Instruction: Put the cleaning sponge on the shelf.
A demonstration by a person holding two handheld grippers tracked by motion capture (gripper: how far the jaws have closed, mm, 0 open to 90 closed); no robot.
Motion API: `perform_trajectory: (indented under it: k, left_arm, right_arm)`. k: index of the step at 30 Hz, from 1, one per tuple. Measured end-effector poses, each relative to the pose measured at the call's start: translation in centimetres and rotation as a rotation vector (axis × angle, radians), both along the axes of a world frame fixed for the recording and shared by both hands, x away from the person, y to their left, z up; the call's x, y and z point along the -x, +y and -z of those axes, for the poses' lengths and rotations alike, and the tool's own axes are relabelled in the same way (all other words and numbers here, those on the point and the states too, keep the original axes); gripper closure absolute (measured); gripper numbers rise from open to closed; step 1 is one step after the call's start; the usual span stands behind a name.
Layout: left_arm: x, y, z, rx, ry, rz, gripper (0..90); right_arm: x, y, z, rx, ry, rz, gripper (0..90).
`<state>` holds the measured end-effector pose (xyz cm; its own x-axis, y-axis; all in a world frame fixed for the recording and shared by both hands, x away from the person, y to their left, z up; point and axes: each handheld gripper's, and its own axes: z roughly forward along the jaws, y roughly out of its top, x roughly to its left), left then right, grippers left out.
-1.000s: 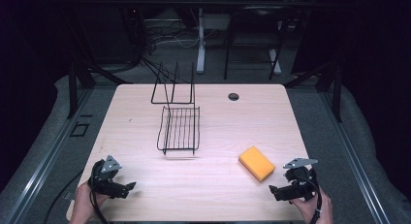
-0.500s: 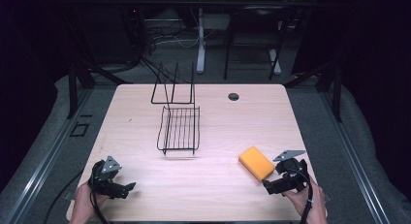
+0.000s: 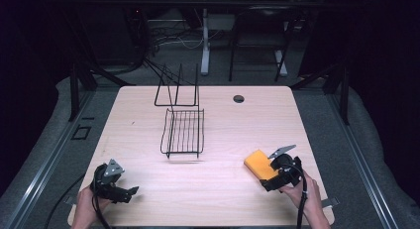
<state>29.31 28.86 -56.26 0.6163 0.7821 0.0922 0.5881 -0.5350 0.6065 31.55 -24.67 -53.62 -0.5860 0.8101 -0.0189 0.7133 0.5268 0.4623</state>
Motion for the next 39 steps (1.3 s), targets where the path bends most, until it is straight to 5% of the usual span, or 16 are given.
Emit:
perform_trajectory:
  k: [8,16,22,26,39]
  left_arm:
    - [0.1,-0.1,-0.1,0.007,-0.001,-0.003,0.0]
    - [0.1,-0.1,-0.1,-0.002,0.0,0.007,0.0]
    - [0.1,-0.2,-0.2,0.004,0.003,0.011,0.0]
    - [0.1,-0.2,-0.3,0.002,0.003,0.012,0.0]
    - [0.1,-0.1,-0.2,0.001,0.003,0.006,0.0]
  right_arm:
    - [-0.5,0.6,0.5,0.034,0.014,-0.003,4.2]
    - [-0.7,0.5,1.0,0.073,0.011,0.018,21.1]
    - [-0.6,0.4,0.7,0.088,-0.008,0.017,25.2]
    - [-0.3,0.3,0.2,0.051,-0.028,0.013,26.6]
    - [0.0,0.4,-1.2,0.045,-0.054,-0.003,27.8]
